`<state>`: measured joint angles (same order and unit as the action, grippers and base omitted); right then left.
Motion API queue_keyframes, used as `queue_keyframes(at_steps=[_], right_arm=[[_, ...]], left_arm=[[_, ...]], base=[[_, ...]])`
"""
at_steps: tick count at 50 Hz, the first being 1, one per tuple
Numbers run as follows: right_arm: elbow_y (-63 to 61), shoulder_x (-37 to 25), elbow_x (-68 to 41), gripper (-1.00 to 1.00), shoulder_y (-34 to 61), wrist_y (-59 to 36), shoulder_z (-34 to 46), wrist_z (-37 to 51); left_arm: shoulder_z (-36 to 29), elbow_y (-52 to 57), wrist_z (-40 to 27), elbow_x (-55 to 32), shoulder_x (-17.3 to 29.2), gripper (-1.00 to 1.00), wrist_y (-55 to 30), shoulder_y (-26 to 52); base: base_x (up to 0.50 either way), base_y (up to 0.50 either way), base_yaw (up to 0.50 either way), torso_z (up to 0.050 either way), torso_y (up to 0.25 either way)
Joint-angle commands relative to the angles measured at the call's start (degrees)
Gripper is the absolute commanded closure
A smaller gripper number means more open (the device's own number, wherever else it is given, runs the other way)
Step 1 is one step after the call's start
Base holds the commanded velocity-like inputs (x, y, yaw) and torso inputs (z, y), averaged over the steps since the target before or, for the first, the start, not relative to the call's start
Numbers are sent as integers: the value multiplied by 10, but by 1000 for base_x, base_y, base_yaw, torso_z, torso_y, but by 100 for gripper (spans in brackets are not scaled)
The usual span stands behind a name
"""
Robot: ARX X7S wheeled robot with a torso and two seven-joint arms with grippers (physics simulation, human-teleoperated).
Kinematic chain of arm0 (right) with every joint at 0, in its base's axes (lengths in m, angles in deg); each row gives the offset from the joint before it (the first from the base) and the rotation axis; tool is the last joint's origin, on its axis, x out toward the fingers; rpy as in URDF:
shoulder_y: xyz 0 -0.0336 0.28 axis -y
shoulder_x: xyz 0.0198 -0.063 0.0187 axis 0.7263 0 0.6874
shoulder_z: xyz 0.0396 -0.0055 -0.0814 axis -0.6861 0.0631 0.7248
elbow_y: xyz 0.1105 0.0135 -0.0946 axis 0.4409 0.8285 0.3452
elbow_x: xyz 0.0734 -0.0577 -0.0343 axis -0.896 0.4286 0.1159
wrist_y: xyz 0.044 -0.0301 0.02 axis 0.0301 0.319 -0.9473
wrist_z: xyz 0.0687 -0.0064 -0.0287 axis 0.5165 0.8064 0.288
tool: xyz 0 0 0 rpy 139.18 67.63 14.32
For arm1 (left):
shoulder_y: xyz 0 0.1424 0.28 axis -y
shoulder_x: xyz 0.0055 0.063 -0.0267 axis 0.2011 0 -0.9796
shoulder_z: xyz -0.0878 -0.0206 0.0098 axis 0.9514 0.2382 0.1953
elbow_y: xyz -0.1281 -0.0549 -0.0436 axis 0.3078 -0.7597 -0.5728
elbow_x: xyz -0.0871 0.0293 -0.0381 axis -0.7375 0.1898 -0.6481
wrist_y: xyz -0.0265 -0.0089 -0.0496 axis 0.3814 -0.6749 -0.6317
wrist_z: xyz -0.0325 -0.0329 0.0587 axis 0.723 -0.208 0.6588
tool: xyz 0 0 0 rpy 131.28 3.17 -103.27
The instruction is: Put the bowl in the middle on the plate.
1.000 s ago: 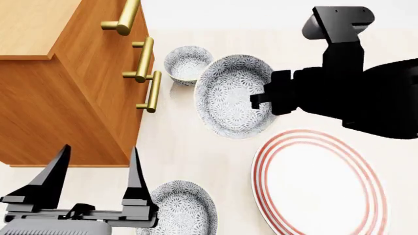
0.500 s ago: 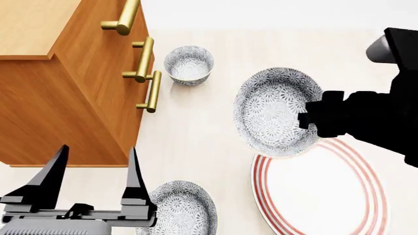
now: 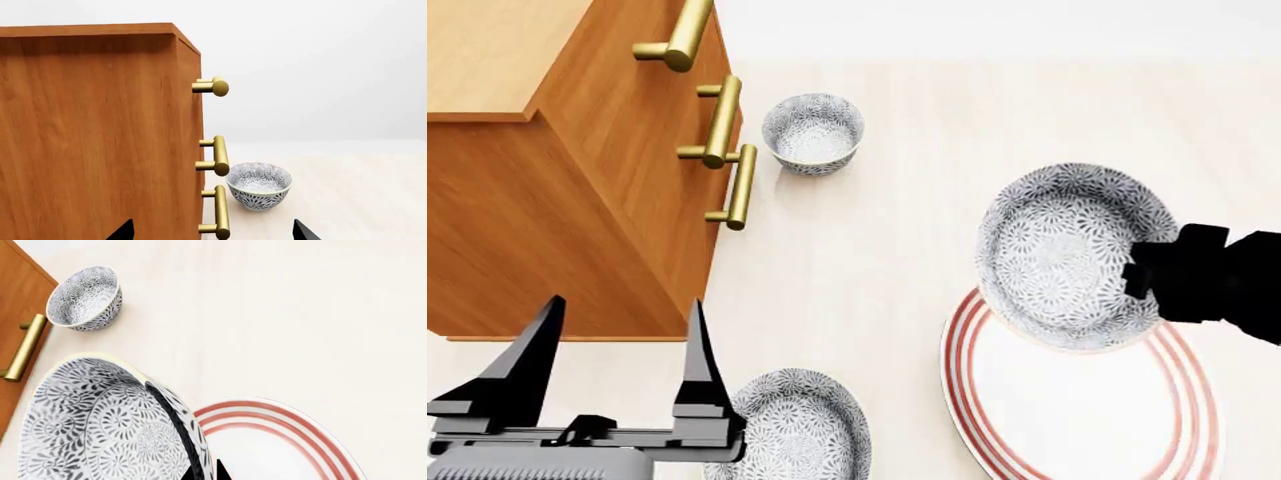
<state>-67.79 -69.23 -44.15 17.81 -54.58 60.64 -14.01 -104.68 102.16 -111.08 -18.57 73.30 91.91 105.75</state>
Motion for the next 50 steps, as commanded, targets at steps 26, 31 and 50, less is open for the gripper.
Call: queue_keyframes(at_steps=[26,31,50], right_arm=[[-64,-171,62,100,-195,193,6,-158],[-65,-171,80,100,-217,221,26,-173],[-39,-171,110,100,-270,300,70,-221]], left_arm=[[4,-7,6,-1,-9,-100,-7,-4],[3,-7,8,-1,-11,-100,-9,-4],[5,-7,11,-5,-17,-100,-17,-4]], base=[[0,0,0,0,1],[0,0,0,0,0],[0,0,0,0,0]])
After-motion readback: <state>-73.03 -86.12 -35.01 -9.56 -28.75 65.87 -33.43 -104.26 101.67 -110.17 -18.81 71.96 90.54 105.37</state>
